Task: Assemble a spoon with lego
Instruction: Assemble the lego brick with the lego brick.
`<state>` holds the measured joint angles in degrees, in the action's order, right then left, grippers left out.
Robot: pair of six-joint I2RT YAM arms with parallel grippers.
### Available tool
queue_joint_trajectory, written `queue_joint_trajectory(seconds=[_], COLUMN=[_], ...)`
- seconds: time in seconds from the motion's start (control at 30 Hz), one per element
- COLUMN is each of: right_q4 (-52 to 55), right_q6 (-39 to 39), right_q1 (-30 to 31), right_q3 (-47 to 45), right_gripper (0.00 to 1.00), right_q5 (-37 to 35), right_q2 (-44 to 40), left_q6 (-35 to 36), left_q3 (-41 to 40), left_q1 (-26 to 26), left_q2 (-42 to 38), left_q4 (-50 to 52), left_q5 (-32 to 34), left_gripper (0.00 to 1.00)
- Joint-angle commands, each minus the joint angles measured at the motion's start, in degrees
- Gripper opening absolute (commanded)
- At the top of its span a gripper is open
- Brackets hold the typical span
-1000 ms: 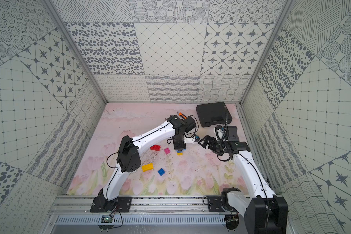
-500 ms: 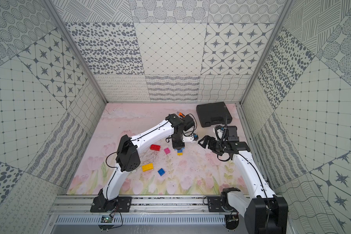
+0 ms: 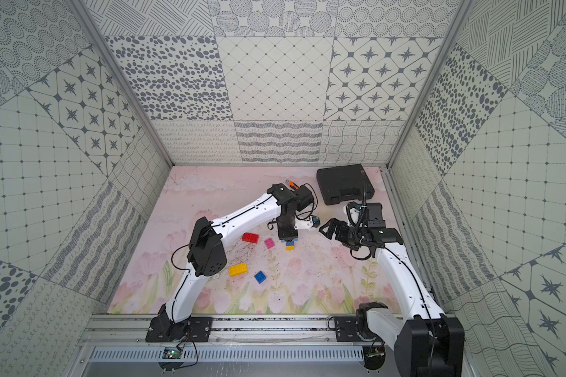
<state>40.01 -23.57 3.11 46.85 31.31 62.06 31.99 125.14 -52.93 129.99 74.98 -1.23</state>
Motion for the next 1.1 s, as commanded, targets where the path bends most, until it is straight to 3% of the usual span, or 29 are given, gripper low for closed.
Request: queue_joint_trajectory(seconds=[0.0,1.07], right_q4=[-1.6,-1.54], right_q6=[1.07,1.5], right_q1=[-0.21,-0.21], right_q3=[-0.15,-0.46], right_gripper=[0.98,0.98], right_q5=[0.59,0.51], right_q2=[-0.21,-0.51], left_q6=[0.91,0.19], left_q3=[-0.78,-2.55], left_q1=[0.5,-0.77], left_q2=[0.69,-0.2], left_q4=[0.96,-0.28], left_q5=[-0.78,-0.09], left_gripper=[0.2,0.2])
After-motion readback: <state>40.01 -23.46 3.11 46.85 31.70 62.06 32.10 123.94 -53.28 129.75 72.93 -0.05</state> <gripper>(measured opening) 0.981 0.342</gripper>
